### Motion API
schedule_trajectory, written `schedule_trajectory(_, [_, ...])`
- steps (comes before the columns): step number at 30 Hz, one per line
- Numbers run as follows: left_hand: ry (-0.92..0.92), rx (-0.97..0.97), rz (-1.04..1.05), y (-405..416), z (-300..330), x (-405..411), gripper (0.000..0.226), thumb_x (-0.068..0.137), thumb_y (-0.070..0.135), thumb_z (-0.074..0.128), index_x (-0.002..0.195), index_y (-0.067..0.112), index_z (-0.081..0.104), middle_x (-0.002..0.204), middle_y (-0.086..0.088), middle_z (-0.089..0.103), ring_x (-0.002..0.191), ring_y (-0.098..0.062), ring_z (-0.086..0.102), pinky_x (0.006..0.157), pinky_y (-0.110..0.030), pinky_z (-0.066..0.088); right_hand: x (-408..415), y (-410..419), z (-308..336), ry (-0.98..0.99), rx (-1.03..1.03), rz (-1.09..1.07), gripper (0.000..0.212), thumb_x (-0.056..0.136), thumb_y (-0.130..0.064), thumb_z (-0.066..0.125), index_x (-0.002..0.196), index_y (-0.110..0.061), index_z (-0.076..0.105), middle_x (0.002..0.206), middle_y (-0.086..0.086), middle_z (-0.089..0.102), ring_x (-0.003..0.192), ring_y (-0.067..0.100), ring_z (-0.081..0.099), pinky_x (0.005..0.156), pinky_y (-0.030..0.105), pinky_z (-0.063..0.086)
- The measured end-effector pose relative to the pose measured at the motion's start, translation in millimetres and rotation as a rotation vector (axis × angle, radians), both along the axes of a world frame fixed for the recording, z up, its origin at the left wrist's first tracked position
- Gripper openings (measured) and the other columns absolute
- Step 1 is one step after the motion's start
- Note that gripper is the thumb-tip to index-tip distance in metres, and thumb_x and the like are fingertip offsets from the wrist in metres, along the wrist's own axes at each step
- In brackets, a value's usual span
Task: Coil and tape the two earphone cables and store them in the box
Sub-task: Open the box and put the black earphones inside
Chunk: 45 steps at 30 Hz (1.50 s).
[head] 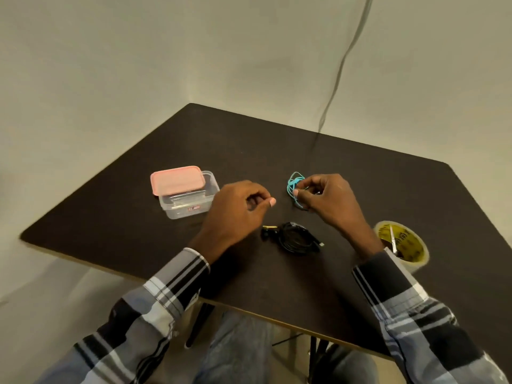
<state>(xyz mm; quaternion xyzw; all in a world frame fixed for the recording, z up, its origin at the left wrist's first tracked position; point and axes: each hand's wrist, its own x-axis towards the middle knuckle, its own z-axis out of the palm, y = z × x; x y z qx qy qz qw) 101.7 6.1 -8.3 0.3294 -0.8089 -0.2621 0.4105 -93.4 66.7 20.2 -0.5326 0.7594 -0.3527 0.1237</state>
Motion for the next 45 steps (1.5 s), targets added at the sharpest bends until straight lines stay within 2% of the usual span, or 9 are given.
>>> schedule_trajectory(4, [-0.399,0.117,-0.007,5.3,-11.6,-25.9,0.033,0.082,0.052,0.068,0.101,0.026,0.074,0.097,0.009,0.067,0.086,-0.005,0.062,0.075,-0.023,0.048,-5.8,31.2,-15.9,0.131,0.151,-0.062,0.018,0.085,-0.034,0.075,0.099,-0.023,0.075,0.092,-0.006,0.075,0.079,0.006,0.066,0.079,0.03,0.055])
schedule_trajectory(6, [-0.46,0.108,-0.003,9.7,-14.3,-29.8,0.033,0.082,0.054,0.066,0.101,0.028,0.073,0.1,0.01,0.065,0.094,-0.008,0.06,0.077,-0.027,0.049,-4.0,42.1,-21.0,0.112,0.204,-0.068,0.025,0.084,-0.036,0.076,0.105,-0.023,0.074,0.096,-0.006,0.074,0.086,0.008,0.068,0.08,0.027,0.053])
schedule_trajectory(13, [-0.457,0.119,0.049,22.9,-20.9,-35.3,0.007,0.086,0.036,0.066,0.086,0.031,0.071,0.09,0.014,0.06,0.095,-0.008,0.053,0.071,-0.026,0.042,6.5,53.4,-31.6,0.107,0.24,-0.083,0.019,0.083,-0.028,0.078,0.102,-0.025,0.075,0.086,-0.011,0.07,0.083,0.007,0.065,0.076,0.024,0.05])
schedule_trajectory(18, [-0.349,0.22,0.061,23.8,-15.4,-29.3,0.003,0.084,0.031,0.067,0.081,0.03,0.066,0.076,0.014,0.066,0.072,-0.003,0.061,0.069,-0.025,0.052,9.5,49.0,-25.7,0.056,0.101,-0.125,0.009,0.083,-0.022,0.074,0.09,-0.026,0.078,0.078,-0.012,0.071,0.074,0.004,0.066,0.073,0.025,0.054])
schedule_trajectory(22, [-0.228,0.197,0.052,17.6,2.5,-17.8,0.003,0.085,0.028,0.069,0.087,0.025,0.069,0.074,0.012,0.066,0.062,-0.001,0.057,0.064,-0.023,0.051,17.8,36.9,-10.5,0.064,-0.044,-0.089,0.01,0.084,-0.018,0.073,0.088,-0.026,0.078,0.074,-0.016,0.068,0.069,-0.003,0.063,0.061,0.014,0.044])
schedule_trajectory(28, [-0.025,0.121,0.137,-0.7,40.4,20.0,0.004,0.084,0.025,0.073,0.084,0.021,0.072,0.07,0.011,0.067,0.06,-0.004,0.061,0.061,-0.024,0.052,46.7,3.3,23.9,-0.086,-0.25,0.037,0.004,0.081,-0.019,0.076,0.083,-0.021,0.079,0.068,-0.004,0.073,0.064,0.017,0.069,0.062,0.038,0.059])
schedule_trajectory(36, [0.08,0.225,0.293,-38.3,58.6,89.7,0.006,0.085,0.021,0.073,0.08,0.023,0.071,0.072,0.005,0.072,0.06,-0.01,0.07,0.07,-0.039,0.061,103.7,-63.3,43.0,-0.336,-0.18,0.258,0.005,0.08,-0.011,0.079,0.084,-0.008,0.078,0.076,0.018,0.073,0.059,0.011,0.06,0.059,0.022,0.053])
schedule_trajectory(41, [-0.011,0.303,0.407,-49.1,41.8,104.7,0.009,0.084,0.016,0.072,0.077,0.022,0.072,0.071,0.003,0.072,0.06,-0.01,0.069,0.066,-0.033,0.06,118.6,-95.3,25.2,-0.266,-0.08,0.304,0.003,0.08,-0.011,0.078,0.083,-0.01,0.078,0.074,0.005,0.075,0.063,0.008,0.064,0.061,0.023,0.054])
schedule_trajectory(45, [-0.182,0.292,0.472,-51.1,29.3,108.4,0.002,0.084,0.021,0.073,0.085,0.021,0.075,0.075,0.005,0.071,0.064,-0.006,0.064,0.051,-0.016,0.039,119.8,-104.9,3.4,-0.151,-0.024,0.304,0.003,0.078,-0.017,0.08,0.076,-0.018,0.078,0.064,-0.005,0.071,0.062,0.008,0.065,0.071,0.039,0.061])
